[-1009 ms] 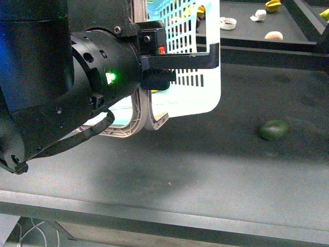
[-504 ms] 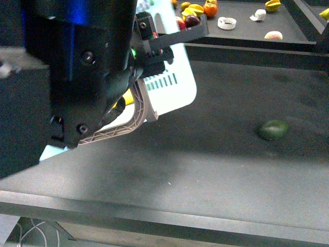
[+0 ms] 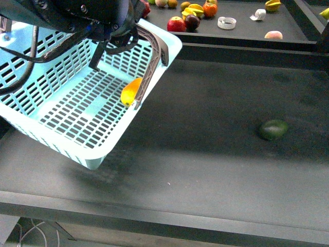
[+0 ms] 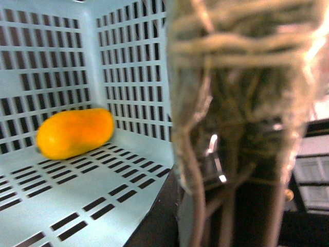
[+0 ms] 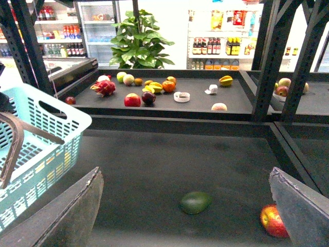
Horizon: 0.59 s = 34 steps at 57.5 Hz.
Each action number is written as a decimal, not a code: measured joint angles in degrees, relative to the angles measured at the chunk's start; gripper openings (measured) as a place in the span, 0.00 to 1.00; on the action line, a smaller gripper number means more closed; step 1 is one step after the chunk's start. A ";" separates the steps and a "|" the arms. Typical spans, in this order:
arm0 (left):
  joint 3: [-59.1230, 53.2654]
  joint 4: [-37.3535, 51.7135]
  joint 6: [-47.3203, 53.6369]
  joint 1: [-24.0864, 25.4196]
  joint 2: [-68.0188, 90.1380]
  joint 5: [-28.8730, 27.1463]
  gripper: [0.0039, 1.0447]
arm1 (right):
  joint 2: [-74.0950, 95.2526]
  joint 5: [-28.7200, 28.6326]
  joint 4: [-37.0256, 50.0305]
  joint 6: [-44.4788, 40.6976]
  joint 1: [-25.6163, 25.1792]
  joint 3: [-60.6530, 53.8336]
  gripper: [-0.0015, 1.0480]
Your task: Pick mango with right arm and hold basket with left
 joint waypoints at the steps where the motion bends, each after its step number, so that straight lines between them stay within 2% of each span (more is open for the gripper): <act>1: 1.29 -0.26 -1.49 0.37 0.94 -0.35 0.04 | 0.00 -0.02 0.00 0.00 0.00 0.00 0.92; 14: 13.14 -4.11 -11.78 4.85 10.60 -3.39 0.04 | 0.00 -0.02 0.00 0.00 0.00 0.00 0.92; 25: 21.18 -6.05 -17.68 8.24 17.20 -2.93 0.04 | 0.00 -0.02 0.00 0.00 0.00 0.00 0.92; 32: 25.18 -8.48 -19.32 9.11 20.39 -0.59 0.04 | 0.00 -0.02 0.00 0.00 0.00 0.00 0.92; 34: 26.56 -9.25 -19.39 9.25 21.38 0.07 0.12 | 0.00 -0.02 0.00 0.00 0.00 0.00 0.92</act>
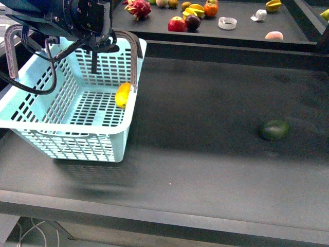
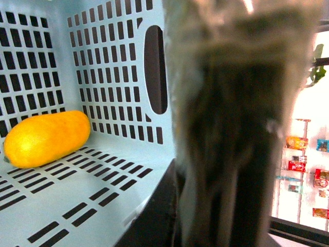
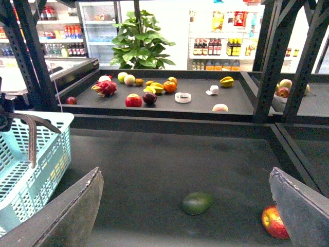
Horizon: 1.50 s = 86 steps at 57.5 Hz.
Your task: Pick mango with right arm and hold basket with left
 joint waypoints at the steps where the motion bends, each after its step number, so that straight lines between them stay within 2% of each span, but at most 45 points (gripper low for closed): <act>1: 0.26 -0.26 0.00 0.02 0.17 -0.02 0.14 | 0.00 0.00 0.00 0.00 0.00 0.00 0.92; 2: 1.31 -1.51 0.04 0.09 0.55 0.04 0.21 | 0.00 0.00 0.00 0.00 0.00 0.00 0.92; 14: 2.75 -5.14 0.74 0.20 0.66 0.20 0.57 | 0.00 0.00 0.00 0.00 0.00 0.00 0.92; 19: -0.50 -3.85 2.03 0.31 -0.26 -0.04 0.76 | 0.00 0.00 0.00 0.00 0.00 0.00 0.92; 26: -6.40 -1.29 4.17 0.31 -4.13 -0.70 0.94 | 0.00 0.00 0.00 0.00 0.00 0.00 0.92; 30: -10.73 0.77 5.99 0.31 -8.02 -1.84 0.92 | 0.00 0.00 0.00 0.00 0.00 0.00 0.92; 43: -29.94 9.18 14.32 -0.20 -26.08 -4.59 0.92 | 0.00 0.00 0.00 0.00 0.00 0.00 0.92; 59: -51.39 12.61 23.08 -3.65 -45.53 -9.46 0.92 | 0.00 0.00 0.00 0.00 0.00 0.00 0.92; 68: -64.32 6.75 21.84 -8.96 -61.40 -18.27 0.92 | -0.04 0.00 0.00 0.00 0.00 0.00 0.92; 75: -73.77 -2.60 14.58 -7.91 -74.12 -23.10 0.92 | -0.04 0.00 0.00 0.00 0.00 0.00 0.92; 86: -76.24 -4.61 10.21 -6.97 -78.12 -24.33 0.92 | -0.04 0.00 0.00 0.00 0.00 0.00 0.92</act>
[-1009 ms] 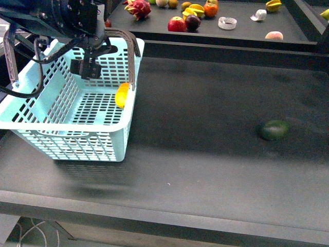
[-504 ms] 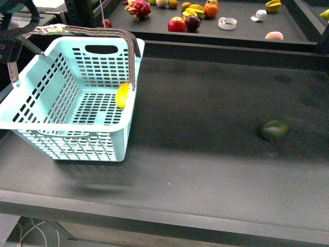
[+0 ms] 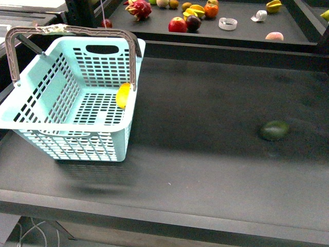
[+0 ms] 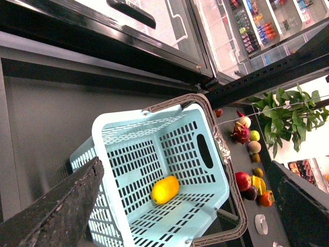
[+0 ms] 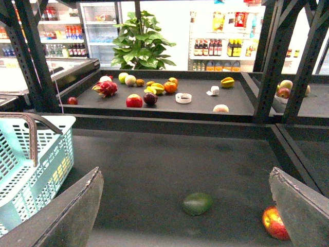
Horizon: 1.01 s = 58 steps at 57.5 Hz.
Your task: Pick mango with right arm and hold basket with left
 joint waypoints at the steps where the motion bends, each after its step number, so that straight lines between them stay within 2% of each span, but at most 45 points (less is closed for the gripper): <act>1: 0.00 0.00 -0.13 0.00 0.02 0.07 0.92 | 0.00 0.00 0.00 0.00 0.00 0.00 0.92; 8: -0.04 0.17 -0.28 0.04 0.02 0.48 0.92 | -0.02 0.00 0.00 0.00 0.00 0.00 0.92; 9: -0.96 2.80 2.21 0.72 0.17 3.63 0.90 | -0.02 0.00 0.00 0.00 0.00 0.00 0.92; 11: -4.57 13.20 10.05 2.89 0.00 14.73 0.83 | -0.02 0.00 0.00 0.00 0.00 0.00 0.92; 13: -8.68 23.19 20.17 4.70 -0.37 23.30 0.77 | -0.02 0.00 0.00 0.02 0.00 0.00 0.92; 14: -11.32 28.94 29.49 5.81 -0.94 30.27 0.71 | -0.02 0.02 0.00 0.02 0.00 0.00 0.92; 17: -14.49 36.52 45.18 7.32 -3.23 38.56 0.61 | 0.00 0.00 0.00 0.00 0.00 0.00 0.92; 19: -15.47 37.79 56.06 8.22 -5.86 42.21 0.52 | 0.00 0.00 -0.02 0.00 0.00 0.00 0.92; 21: -16.24 37.66 62.73 8.81 -7.80 43.58 0.45 | -0.02 -0.02 0.00 0.00 0.00 0.00 0.92; 25: -17.77 36.41 69.66 9.99 -10.54 44.52 0.33 | -0.02 0.02 -0.02 0.00 0.00 0.00 0.92; 34: -20.72 32.37 75.32 12.28 -16.85 46.86 0.02 | -0.02 0.00 -0.02 0.00 0.00 0.00 0.92; 38: -22.82 34.49 76.11 13.16 -17.75 47.43 0.02 | -0.02 0.00 -0.02 0.00 0.00 0.00 0.92; 42: -24.00 31.45 76.52 16.94 -20.65 52.35 0.02 | -0.02 0.00 -0.02 0.00 0.00 0.00 0.92; 46: -24.06 28.57 76.67 18.36 -24.30 52.43 0.02 | -0.02 0.02 -0.02 0.00 0.00 0.00 0.92; 58: -24.09 19.15 76.96 18.56 -34.86 52.72 0.02 | -0.02 0.00 -0.02 0.00 0.00 0.00 0.92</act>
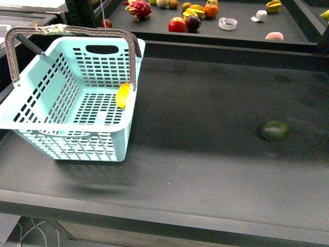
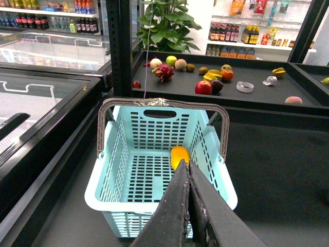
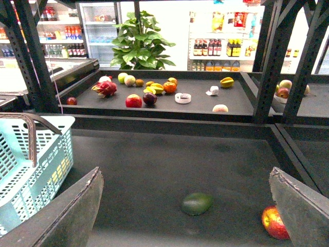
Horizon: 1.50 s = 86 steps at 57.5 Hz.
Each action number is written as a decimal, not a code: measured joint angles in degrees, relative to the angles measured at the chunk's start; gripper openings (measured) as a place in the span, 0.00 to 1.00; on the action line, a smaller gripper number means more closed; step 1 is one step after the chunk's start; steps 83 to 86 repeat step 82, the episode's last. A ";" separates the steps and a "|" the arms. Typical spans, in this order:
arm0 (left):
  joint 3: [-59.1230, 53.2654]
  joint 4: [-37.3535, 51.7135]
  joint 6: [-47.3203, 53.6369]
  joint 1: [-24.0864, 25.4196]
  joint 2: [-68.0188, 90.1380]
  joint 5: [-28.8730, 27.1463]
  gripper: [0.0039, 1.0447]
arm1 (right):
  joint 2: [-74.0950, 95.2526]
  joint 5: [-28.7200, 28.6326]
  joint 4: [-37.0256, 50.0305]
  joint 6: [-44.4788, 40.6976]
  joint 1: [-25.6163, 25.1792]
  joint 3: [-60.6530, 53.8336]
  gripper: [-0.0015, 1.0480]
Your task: Pick mango with right arm and hold basket with left
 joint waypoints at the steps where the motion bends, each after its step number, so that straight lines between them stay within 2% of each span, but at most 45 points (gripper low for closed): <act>1: 0.00 -0.63 0.00 0.00 -0.70 0.02 0.02 | 0.00 0.00 0.00 0.02 0.00 0.00 0.92; 19: -0.02 -11.37 0.11 0.00 -11.96 0.07 0.02 | 0.00 0.02 0.00 0.00 0.00 0.00 0.92; 46: -0.02 -20.35 0.11 0.00 -20.94 0.04 0.02 | 0.00 0.00 0.00 0.00 0.00 0.00 0.92; 51: 0.00 -29.86 0.15 0.00 -28.96 0.13 0.02 | 0.00 0.02 0.00 0.00 0.00 0.00 0.92; 80: 0.00 -30.49 0.15 0.00 -30.75 0.13 0.02 | 0.00 0.02 0.00 0.00 0.00 0.00 0.92; 82: 0.00 -30.49 0.13 0.00 -30.75 0.13 0.07 | 0.00 0.00 0.00 0.02 0.00 0.00 0.92; 86: 0.00 -30.49 0.13 0.00 -30.75 0.13 0.07 | 0.00 0.00 0.00 0.02 0.00 0.00 0.92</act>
